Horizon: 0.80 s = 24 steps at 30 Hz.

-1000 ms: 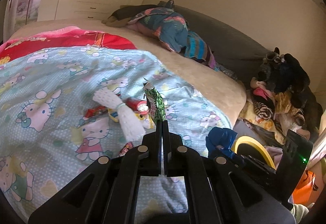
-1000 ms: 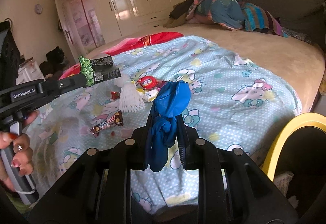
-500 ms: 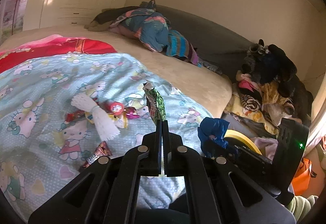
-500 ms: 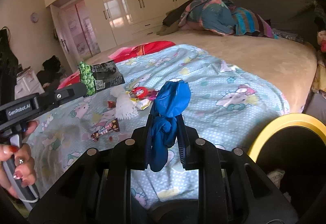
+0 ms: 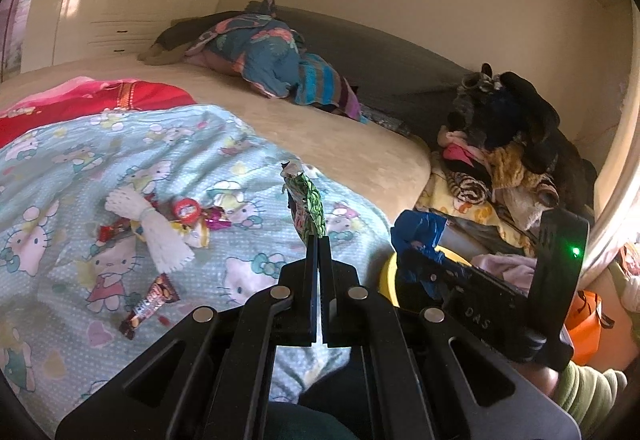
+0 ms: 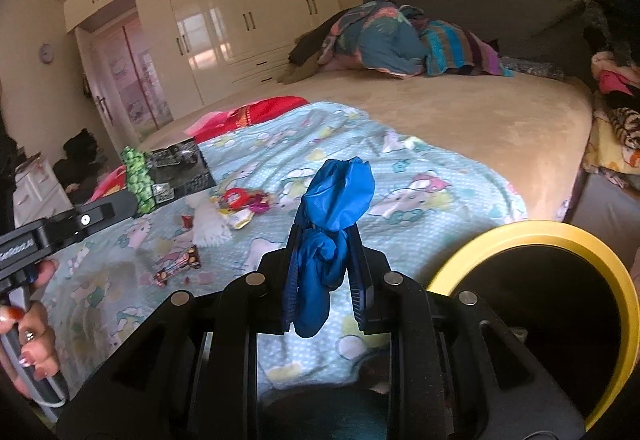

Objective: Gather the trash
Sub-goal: 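Carry the blue cloth and green snack bag over the yellow-rimmed bin with both tools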

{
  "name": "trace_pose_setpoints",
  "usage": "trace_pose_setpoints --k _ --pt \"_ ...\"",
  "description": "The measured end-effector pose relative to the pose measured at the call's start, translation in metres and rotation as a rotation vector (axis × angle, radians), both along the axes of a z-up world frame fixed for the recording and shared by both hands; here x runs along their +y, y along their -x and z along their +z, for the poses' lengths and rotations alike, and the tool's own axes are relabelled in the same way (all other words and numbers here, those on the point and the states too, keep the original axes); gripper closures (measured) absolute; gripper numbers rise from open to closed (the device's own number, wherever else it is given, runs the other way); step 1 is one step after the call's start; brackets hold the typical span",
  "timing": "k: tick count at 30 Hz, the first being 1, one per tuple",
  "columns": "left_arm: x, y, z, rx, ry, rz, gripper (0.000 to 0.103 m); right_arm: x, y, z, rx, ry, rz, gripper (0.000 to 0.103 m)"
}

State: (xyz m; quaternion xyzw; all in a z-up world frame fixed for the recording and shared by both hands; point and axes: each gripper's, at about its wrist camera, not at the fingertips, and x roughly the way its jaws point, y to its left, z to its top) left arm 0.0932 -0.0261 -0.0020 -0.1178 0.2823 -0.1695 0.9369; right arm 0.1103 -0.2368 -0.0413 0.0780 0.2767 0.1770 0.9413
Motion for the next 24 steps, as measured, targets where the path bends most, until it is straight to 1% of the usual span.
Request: trace_pose_setpoints --k 14,24 --pt "-0.037 0.007 0.003 -0.007 -0.017 -0.102 0.102 -0.046 0.001 0.013 -0.007 -0.004 -0.075 0.087" --pt "-0.076 0.014 0.001 -0.006 -0.054 -0.193 0.102 -0.089 0.009 0.003 0.037 0.034 -0.139 0.087"
